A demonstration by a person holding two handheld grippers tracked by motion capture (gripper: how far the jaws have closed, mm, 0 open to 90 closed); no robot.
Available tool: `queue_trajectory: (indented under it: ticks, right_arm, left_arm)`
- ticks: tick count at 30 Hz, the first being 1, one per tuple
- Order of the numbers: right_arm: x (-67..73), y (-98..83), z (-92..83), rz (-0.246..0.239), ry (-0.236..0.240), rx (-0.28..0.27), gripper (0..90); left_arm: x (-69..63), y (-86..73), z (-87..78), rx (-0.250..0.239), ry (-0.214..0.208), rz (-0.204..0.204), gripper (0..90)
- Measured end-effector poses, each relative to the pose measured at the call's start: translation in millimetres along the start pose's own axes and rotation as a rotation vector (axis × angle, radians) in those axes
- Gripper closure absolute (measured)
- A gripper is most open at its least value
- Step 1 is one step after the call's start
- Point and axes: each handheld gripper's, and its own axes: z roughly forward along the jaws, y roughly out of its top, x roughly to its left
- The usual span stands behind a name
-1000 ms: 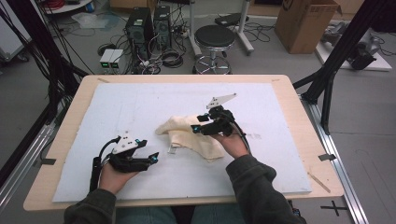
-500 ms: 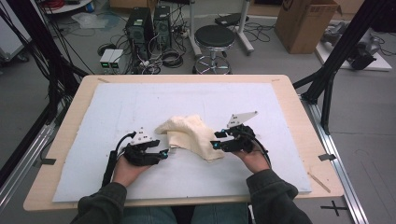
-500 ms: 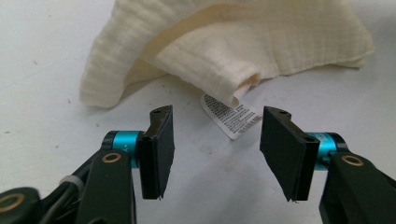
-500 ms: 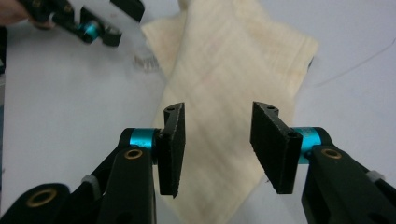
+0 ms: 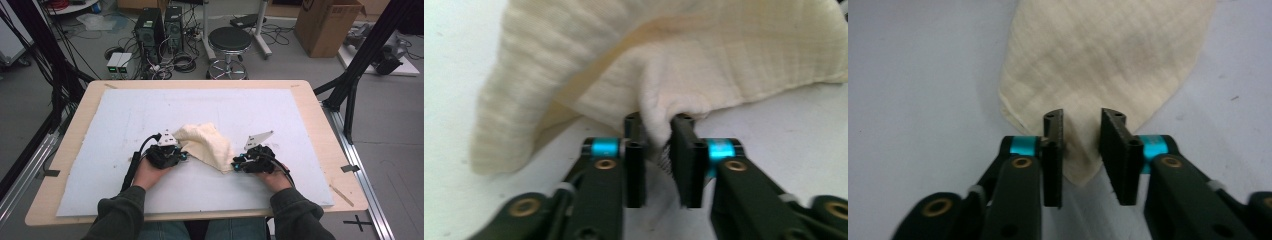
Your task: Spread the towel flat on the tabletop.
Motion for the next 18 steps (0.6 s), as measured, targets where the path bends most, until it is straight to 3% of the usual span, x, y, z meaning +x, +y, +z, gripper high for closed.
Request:
queue_trajectory:
  ticks: [4, 10, 13, 16, 18]
  right_arm:
    - [-1.1, 0.1, -1.7, 0.006, 0.014, -0.015, 84.8]
    - [3.4, 5.5, -10.6, 0.000, 0.014, -0.052, 85.9]
    - [8.2, 10.7, -17.3, -0.017, 0.015, -0.081, 85.9]
    - [13.8, 14.8, -25.2, -0.021, 0.021, -0.109, 85.9]
    - [19.1, 16.6, -29.1, -0.032, 0.036, -0.119, 86.0]
  left_arm:
    - [3.0, 4.4, -12.8, -0.005, 0.003, 0.027, 84.6]
    - [4.1, 14.9, -34.7, -0.020, 0.013, 0.078, 84.5]
    - [3.4, 19.4, -55.7, -0.011, 0.017, 0.141, 84.4]
    - [2.8, 19.5, -66.7, 0.001, 0.007, 0.169, 84.2]
    - [-1.9, 17.3, -80.6, 0.033, -0.005, 0.223, 84.1]
